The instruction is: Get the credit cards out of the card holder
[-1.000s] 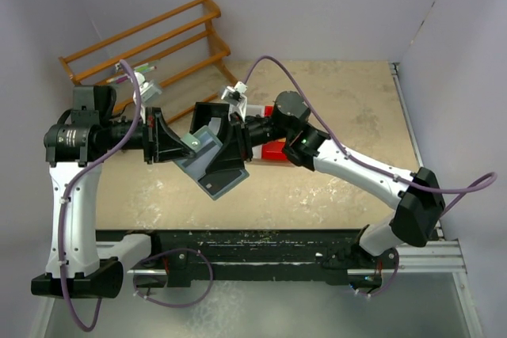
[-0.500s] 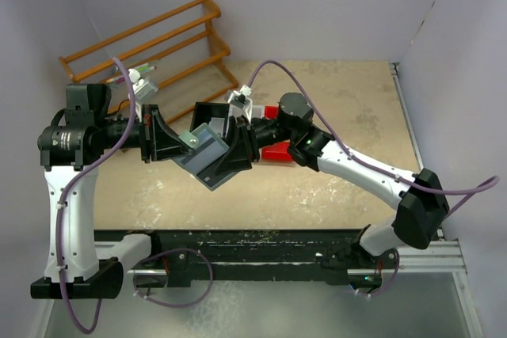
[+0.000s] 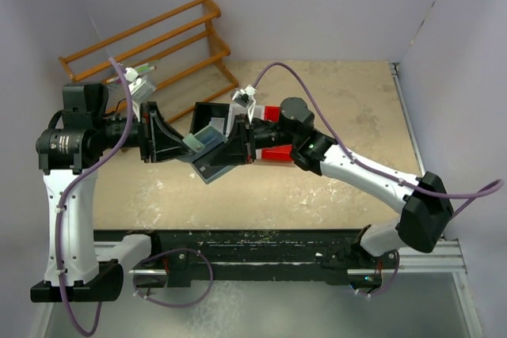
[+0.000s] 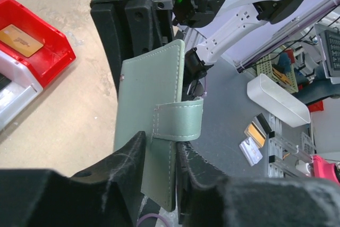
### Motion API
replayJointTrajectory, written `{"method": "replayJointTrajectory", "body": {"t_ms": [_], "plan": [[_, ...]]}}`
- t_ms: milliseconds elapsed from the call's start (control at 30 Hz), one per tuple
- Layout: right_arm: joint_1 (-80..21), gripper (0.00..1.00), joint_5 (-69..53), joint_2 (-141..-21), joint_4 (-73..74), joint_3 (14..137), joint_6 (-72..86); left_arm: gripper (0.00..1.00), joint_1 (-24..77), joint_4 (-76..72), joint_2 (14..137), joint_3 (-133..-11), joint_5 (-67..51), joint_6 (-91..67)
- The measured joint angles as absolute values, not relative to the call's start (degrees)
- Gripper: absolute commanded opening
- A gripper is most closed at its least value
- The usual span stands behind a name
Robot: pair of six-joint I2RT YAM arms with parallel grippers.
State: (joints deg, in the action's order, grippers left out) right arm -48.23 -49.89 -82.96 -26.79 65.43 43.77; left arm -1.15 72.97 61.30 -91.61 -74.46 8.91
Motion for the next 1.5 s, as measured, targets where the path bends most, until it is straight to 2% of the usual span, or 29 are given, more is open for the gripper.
{"method": "replayJointTrajectory", "body": {"t_ms": [67, 300, 367, 500, 700, 1033, 1133, 1400, 1500], "plan": [[-48.2, 0.00, -48.8, -82.9, -26.7, 65.4, 43.4, 0.46, -1.1, 73.0, 61.3, -91.6, -74.9, 8.5], [-48.1, 0.00, -47.1, -82.2, -24.3, 65.4, 41.1, 0.47, -1.1, 72.5, 61.2, -90.9, -74.9, 7.7], [-48.0, 0.00, -46.9, -82.1, -23.2, 65.4, 40.5, 0.58, -1.1, 71.1, 60.8, -90.2, -73.5, 6.9], [-48.0, 0.00, -45.5, -82.3, -18.3, 67.1, 40.2, 0.64, -1.1, 68.0, 58.2, -87.9, -67.2, 6.5], [-50.4, 0.00, -36.5, -85.6, -4.6, 78.3, 38.5, 0.77, -1.1, 63.9, 52.8, -84.3, -59.0, 9.8], [-56.9, 0.00, -22.3, -89.7, 9.2, 90.0, 39.1, 0.85, -1.1, 60.7, 46.9, -80.7, -53.3, 18.3], [-58.3, 0.00, -19.2, -90.4, 12.5, 92.9, 39.1, 0.92, -1.1, 59.8, 44.3, -78.5, -52.0, 20.3], [-59.9, 0.00, -13.8, -90.7, 16.5, 95.7, 39.6, 0.93, -1.1, 53.8, 38.9, -73.2, -48.4, 21.1], [-60.0, 0.00, -12.4, -90.7, 17.3, 95.8, 40.2, 0.96, -1.1, 51.3, 38.1, -71.9, -47.6, 20.6]]}}
